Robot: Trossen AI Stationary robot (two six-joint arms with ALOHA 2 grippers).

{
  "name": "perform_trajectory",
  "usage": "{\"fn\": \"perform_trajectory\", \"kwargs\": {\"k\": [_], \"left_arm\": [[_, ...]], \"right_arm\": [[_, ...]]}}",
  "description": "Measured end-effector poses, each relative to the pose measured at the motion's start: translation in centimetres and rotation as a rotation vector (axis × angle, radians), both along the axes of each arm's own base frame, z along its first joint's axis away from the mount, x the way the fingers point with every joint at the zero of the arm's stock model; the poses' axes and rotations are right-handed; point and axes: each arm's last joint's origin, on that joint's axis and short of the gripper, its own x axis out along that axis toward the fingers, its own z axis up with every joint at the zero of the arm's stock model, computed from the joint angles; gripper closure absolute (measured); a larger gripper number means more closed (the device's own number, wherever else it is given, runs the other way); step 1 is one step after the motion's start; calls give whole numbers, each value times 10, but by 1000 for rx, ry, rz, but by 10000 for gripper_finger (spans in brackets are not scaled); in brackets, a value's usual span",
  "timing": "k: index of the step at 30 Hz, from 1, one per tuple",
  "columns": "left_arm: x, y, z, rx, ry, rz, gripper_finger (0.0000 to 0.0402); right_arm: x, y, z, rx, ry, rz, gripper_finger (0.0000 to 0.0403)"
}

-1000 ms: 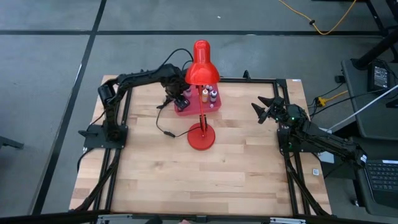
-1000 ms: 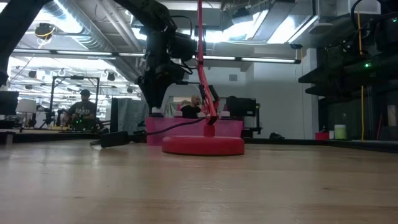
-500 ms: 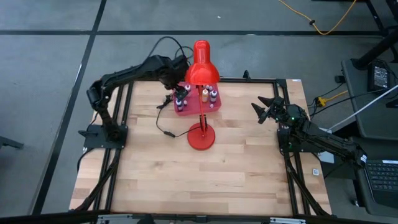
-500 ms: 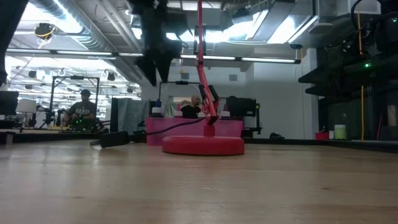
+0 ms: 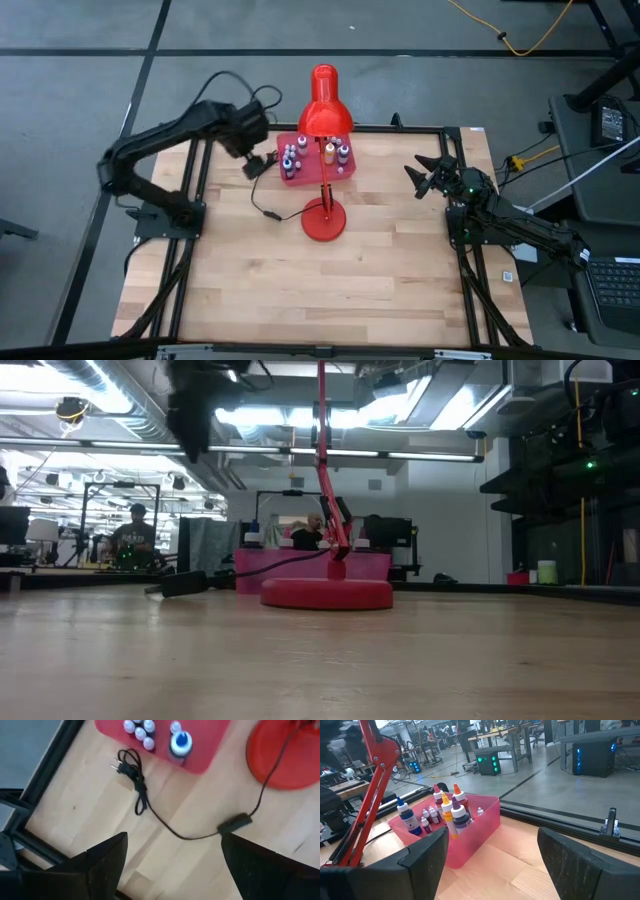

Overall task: Pick & Place food coloring
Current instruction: Return to Home Position

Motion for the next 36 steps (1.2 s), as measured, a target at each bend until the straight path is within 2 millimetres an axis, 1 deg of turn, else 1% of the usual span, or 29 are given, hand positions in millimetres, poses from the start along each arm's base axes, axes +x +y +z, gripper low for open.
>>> {"fn": "perform_trajectory", "kwargs": {"k": [3,7,9,12,15,18,24,27,32,36], "left_arm": [[-18,-16,-9,12,-22,-41,85],[-44,-35,-26,-26,-62,-77,86],[-56,-45,-34,-15,-89,-94,86],[-69,-61,-47,-30,-179,-149,86],[-79,-77,-57,-97,-317,-277,86],[-85,-89,-65,-150,-439,-352,86],[-89,-105,-83,-183,-576,-384,86],[-89,-113,-86,-198,-698,-419,86],[-90,-126,-88,-192,-915,-528,86],[-92,-130,-96,-148,-1032,-587,86]], "right_arm": [[0,0,0,-1,0,0,97],[0,0,0,-1,1,0,97],[0,0,0,0,0,0,97],[0,0,0,-1,1,0,97],[0,0,0,0,1,0,97],[0,0,0,0,0,0,97],[0,0,0,0,0,0,97],[0,0,0,0,0,0,97],[0,0,0,0,0,0,97],[0,0,0,-1,1,0,97]]}}
